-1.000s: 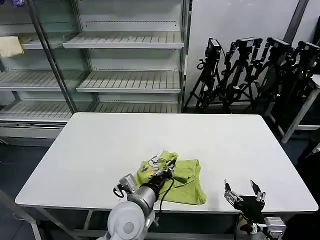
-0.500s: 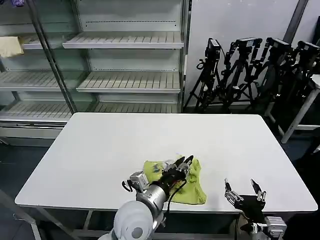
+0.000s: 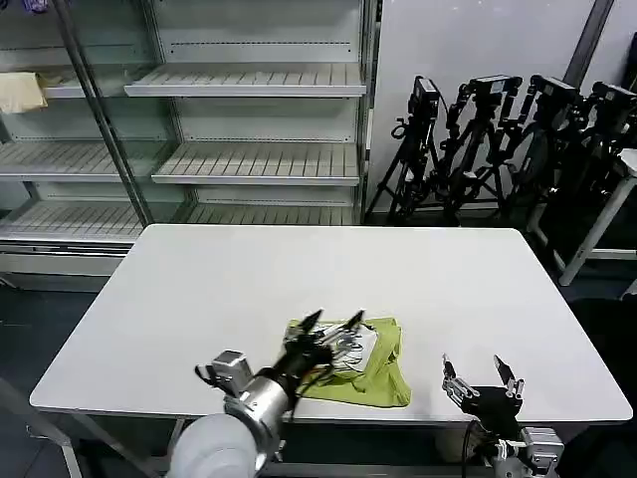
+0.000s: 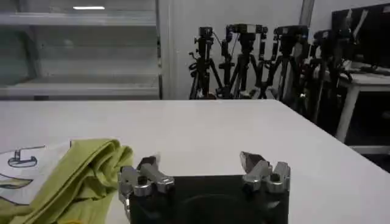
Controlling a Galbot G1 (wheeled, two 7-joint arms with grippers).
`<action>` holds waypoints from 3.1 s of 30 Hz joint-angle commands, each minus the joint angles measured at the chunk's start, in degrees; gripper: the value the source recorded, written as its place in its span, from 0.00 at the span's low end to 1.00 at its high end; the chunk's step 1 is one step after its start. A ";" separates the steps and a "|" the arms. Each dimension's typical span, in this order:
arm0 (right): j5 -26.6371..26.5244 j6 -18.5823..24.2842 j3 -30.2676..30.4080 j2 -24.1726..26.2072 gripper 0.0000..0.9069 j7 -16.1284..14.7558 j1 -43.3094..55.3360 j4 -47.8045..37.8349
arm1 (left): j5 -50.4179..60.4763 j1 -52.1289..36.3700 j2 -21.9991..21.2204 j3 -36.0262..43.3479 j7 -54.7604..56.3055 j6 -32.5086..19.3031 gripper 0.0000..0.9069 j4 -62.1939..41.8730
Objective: Fold and organize the clothes.
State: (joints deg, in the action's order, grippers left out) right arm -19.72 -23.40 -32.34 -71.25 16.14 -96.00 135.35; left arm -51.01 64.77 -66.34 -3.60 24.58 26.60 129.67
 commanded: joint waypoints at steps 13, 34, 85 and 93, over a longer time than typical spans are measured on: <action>0.01 0.11 -0.71 -0.14 1.00 -0.16 -1.17 0.90 | 2.76 3.76 -0.11 -6.28 -3.46 2.13 1.00 -13.57; 0.42 0.01 -0.63 -0.76 1.00 -0.16 -1.72 1.89 | -1.41 4.96 -5.04 -4.81 -3.78 0.96 0.03 -14.20; -2.80 0.39 2.20 -1.00 1.00 -0.58 5.68 -2.93 | -18.72 13.60 38.61 -56.61 -6.66 6.60 0.03 -4.56; -2.34 0.87 1.21 -1.01 1.00 -0.73 4.61 -2.55 | 17.79 13.71 32.34 -30.73 -8.47 5.55 0.03 0.08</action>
State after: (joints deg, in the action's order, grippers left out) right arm -22.00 -22.69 -30.84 -72.19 15.40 -92.09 133.50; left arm -66.95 77.69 -38.35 -48.99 17.90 31.64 126.69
